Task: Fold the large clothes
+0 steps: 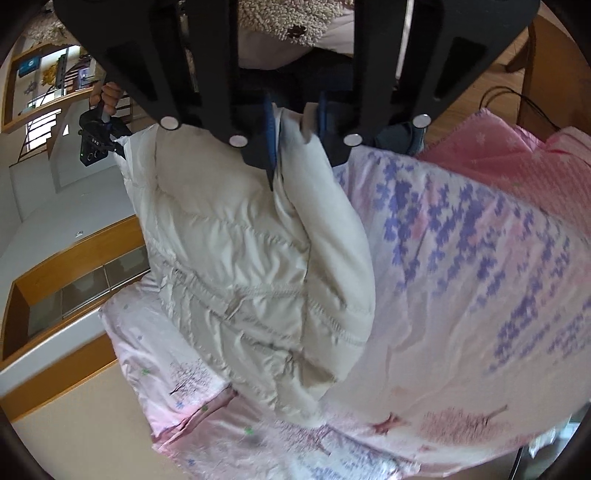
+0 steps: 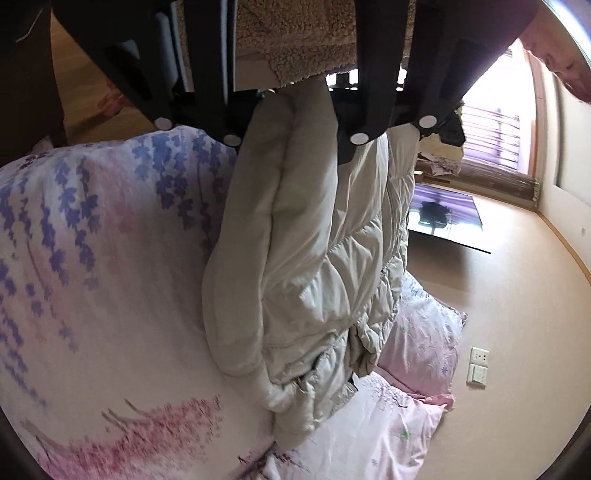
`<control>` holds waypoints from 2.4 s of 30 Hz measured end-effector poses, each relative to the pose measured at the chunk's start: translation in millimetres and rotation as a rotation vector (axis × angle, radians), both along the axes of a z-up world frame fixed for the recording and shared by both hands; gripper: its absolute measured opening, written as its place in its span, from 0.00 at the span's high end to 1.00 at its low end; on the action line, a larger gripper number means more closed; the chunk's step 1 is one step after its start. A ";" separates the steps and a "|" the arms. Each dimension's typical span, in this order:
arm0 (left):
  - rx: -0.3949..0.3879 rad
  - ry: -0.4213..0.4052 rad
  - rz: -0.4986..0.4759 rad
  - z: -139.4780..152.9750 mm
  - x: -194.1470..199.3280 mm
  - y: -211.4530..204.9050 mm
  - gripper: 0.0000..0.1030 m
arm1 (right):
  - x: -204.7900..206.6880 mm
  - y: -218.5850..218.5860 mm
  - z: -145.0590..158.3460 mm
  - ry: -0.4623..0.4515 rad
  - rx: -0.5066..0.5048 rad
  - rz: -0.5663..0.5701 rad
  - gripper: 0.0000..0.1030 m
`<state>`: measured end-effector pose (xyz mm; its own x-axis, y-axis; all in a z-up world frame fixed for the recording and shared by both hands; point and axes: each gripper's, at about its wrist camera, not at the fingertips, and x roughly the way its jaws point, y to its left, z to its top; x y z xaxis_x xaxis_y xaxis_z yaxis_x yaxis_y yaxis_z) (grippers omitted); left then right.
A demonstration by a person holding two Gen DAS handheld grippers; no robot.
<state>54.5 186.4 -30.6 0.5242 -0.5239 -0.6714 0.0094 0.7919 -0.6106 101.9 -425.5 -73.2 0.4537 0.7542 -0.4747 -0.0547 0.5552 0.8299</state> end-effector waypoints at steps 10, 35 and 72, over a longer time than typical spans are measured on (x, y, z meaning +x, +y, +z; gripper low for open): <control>0.003 -0.132 0.052 38.5 12.7 10.1 0.89 | 3.5 9.5 57.1 -0.216 -0.047 -0.072 0.84; 0.232 -0.340 0.161 139.9 219.4 -8.5 0.89 | 173.7 67.2 206.5 -0.543 -0.353 -0.314 0.84; 0.309 -0.209 0.207 111.8 371.1 -22.5 0.07 | 311.4 70.7 173.7 -0.189 -0.423 -0.467 0.22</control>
